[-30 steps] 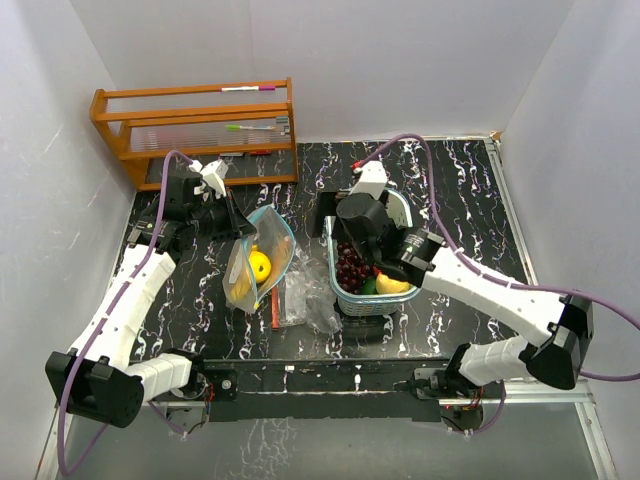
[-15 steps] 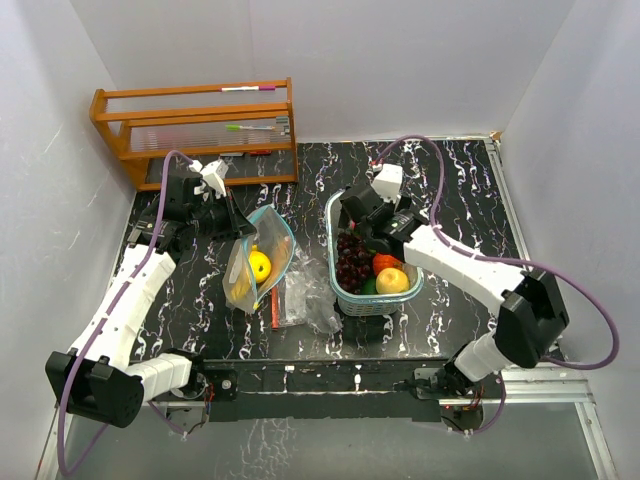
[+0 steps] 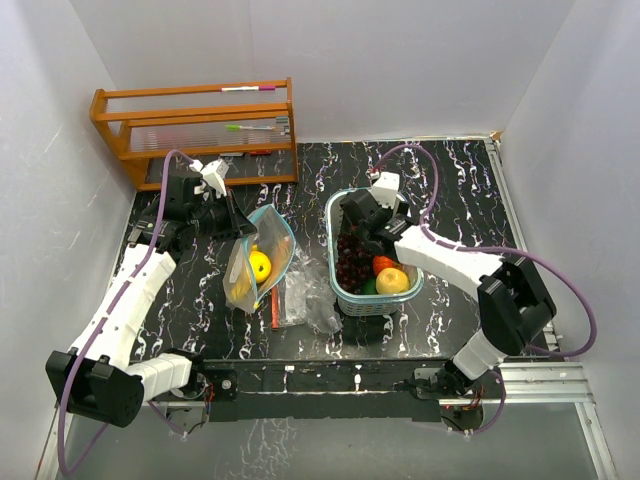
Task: Place the food in the zip-top bag and seal the zipper
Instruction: Pick up the fake fruit from the bin, then place the fake fruit in the zipper food storage bag, then pick up the fake fruit from the bin, then place the fake fruit in the zipper food storage bag.
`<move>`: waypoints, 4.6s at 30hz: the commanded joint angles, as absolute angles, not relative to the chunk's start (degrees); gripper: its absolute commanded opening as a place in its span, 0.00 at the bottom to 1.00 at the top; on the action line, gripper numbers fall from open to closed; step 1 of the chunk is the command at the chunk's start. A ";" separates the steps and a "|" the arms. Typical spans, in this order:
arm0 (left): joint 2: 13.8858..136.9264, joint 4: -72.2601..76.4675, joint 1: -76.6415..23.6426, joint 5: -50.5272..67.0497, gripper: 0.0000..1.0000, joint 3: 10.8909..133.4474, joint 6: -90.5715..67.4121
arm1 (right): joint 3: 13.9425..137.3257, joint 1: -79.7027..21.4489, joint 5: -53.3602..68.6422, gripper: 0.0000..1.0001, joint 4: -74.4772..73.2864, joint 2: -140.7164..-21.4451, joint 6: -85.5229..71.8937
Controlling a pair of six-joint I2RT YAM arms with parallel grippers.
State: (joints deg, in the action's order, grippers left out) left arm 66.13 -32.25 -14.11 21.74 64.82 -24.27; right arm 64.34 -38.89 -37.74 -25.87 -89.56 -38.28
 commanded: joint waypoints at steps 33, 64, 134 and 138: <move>65.92 -31.37 -14.31 22.09 0.00 65.57 -23.95 | 67.34 -65.84 -25.06 0.46 -7.89 -69.30 -21.92; 64.58 -30.77 -14.32 23.44 0.00 64.42 -24.24 | 73.44 -59.99 -38.73 0.99 -40.12 -73.33 -40.43; 66.27 -29.69 -14.32 23.59 0.00 63.60 -24.34 | 81.28 -52.19 3.31 0.36 -17.67 -73.35 -29.20; 66.06 -29.88 -14.27 23.82 0.00 63.93 -24.36 | 82.16 -52.96 0.87 0.36 -11.29 -77.89 -29.82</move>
State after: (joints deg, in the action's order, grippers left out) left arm 66.59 -30.00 -14.11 22.94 63.72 -24.27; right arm 78.70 -52.10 -0.03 -24.51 -75.44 -30.52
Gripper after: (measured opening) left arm 0.010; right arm 0.680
